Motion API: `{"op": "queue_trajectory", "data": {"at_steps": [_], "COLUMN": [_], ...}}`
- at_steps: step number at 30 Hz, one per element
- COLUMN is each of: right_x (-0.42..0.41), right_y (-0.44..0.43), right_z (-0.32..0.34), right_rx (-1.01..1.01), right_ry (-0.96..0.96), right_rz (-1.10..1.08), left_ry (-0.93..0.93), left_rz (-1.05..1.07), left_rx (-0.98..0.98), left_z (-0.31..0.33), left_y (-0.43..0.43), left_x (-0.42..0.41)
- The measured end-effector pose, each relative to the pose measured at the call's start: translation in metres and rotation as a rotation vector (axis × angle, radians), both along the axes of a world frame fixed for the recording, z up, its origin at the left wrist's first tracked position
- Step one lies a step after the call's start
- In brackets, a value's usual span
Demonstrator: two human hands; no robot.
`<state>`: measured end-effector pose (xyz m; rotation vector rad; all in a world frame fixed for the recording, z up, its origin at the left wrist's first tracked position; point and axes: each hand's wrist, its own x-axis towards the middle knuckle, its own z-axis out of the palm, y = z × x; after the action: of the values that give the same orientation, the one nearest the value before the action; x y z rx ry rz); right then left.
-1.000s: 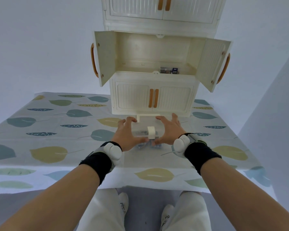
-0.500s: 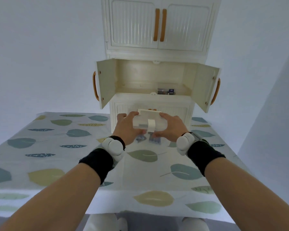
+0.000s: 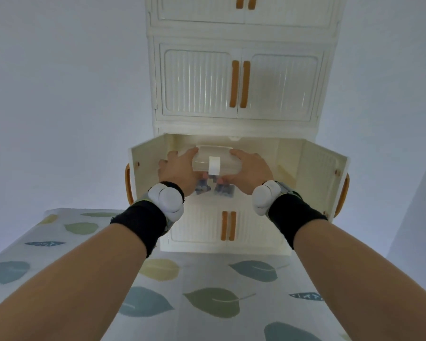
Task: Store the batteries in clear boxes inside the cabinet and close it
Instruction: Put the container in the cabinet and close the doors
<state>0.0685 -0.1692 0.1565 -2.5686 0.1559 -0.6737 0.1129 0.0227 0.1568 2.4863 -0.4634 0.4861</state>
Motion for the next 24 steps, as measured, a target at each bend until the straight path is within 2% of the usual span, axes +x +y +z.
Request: {"op": "queue_trajectory", "data": {"at_steps": [6, 13, 24], "right_x": [0.04, 0.087, 0.123], "right_y": [-0.01, -0.021, -0.027], "right_z": [-0.003, -0.011, -0.039], "right_rx": [0.05, 0.061, -0.038], "right_ry": [-0.025, -0.065, 0.057], "right_rz": [0.008, -0.006, -0.027], "left_ry": [0.025, 0.005, 0.082], "left_rz": [-0.017, 0.085, 0.106], "left_rx": [-0.021, 0.079, 0.137], "left_z": [0.009, 0.008, -0.033], "left_y": [-0.011, -0.039, -0.047], "left_x": [0.032, 0.071, 0.117]}}
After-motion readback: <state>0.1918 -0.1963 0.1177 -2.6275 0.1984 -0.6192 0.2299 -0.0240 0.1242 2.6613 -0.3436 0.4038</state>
